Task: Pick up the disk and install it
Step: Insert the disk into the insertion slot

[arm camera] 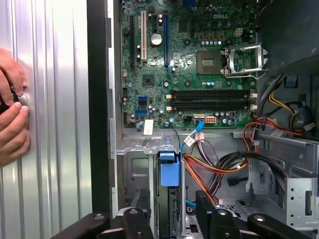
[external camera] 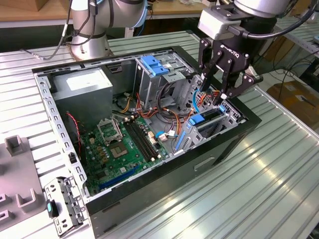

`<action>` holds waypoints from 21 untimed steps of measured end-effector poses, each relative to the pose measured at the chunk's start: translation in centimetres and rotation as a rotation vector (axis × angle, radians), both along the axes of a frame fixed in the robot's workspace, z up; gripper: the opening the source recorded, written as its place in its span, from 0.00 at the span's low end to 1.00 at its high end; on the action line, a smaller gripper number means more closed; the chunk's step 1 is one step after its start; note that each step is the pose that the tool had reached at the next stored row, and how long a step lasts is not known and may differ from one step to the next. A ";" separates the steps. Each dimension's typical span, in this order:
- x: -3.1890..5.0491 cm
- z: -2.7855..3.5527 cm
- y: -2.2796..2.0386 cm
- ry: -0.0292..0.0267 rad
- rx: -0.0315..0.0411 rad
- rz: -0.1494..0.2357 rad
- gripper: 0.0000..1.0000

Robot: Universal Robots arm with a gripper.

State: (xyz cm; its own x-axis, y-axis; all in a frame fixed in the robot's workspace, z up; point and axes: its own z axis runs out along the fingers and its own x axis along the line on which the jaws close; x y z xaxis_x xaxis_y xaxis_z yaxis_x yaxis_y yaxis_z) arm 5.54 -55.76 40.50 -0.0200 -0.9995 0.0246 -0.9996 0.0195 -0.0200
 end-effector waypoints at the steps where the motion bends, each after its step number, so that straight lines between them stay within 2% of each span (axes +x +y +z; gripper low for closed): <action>1: 0.00 -0.19 0.00 0.0000 0.0000 0.000 0.49; 3: 0.00 -0.54 0.00 0.0000 0.0000 0.000 0.36; 5: 0.00 -1.32 0.00 0.0000 0.0000 0.000 0.24; 7: 0.00 -1.71 0.00 0.0000 0.0000 0.000 0.12; 13: 0.00 -3.01 0.00 -0.0001 0.0007 0.000 0.11; 21: 0.00 -3.02 0.00 0.0000 0.0012 0.000 0.11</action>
